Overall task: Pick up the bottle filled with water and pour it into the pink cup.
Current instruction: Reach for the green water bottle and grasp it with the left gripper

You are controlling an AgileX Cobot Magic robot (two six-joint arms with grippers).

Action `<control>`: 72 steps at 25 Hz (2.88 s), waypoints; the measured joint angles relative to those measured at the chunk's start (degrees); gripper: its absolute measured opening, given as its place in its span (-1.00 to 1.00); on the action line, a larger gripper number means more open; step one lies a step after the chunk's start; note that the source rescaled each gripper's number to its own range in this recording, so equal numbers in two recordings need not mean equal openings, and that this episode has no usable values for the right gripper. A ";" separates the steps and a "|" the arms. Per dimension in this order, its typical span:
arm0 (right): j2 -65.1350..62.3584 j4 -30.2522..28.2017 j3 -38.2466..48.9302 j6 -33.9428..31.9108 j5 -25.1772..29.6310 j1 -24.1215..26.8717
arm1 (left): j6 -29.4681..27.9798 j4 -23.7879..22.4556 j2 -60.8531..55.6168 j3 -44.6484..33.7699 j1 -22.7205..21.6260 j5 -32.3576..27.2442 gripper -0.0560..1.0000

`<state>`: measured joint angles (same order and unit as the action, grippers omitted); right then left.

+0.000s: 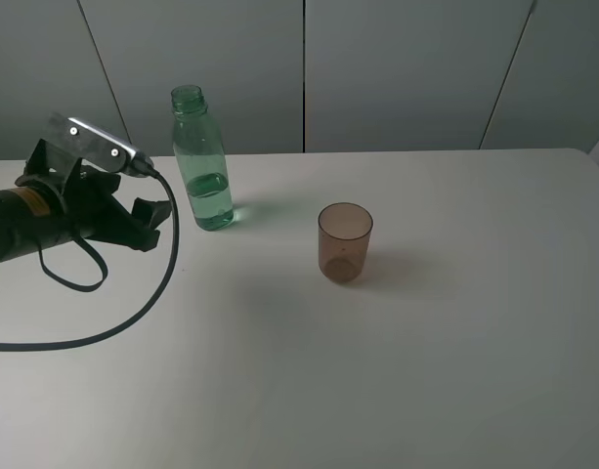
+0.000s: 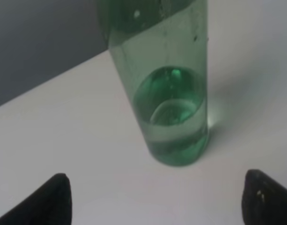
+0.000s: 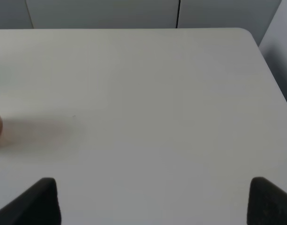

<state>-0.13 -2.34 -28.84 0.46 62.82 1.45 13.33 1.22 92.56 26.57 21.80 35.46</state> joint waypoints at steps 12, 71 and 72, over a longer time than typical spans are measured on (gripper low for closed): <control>0.00 0.00 0.00 0.00 0.00 0.00 | -0.71 -4.04 10.63 0.00 -1.20 13.51 0.61; 0.00 0.00 0.00 0.00 0.00 0.00 | -3.76 -12.24 37.21 19.41 -3.42 34.07 0.61; 0.00 0.00 0.00 0.00 0.00 0.00 | -4.01 -12.47 37.69 19.93 -3.42 34.07 0.61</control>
<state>-0.13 -2.34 -28.84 0.46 62.82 1.45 9.32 -11.24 130.25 46.50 18.38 69.53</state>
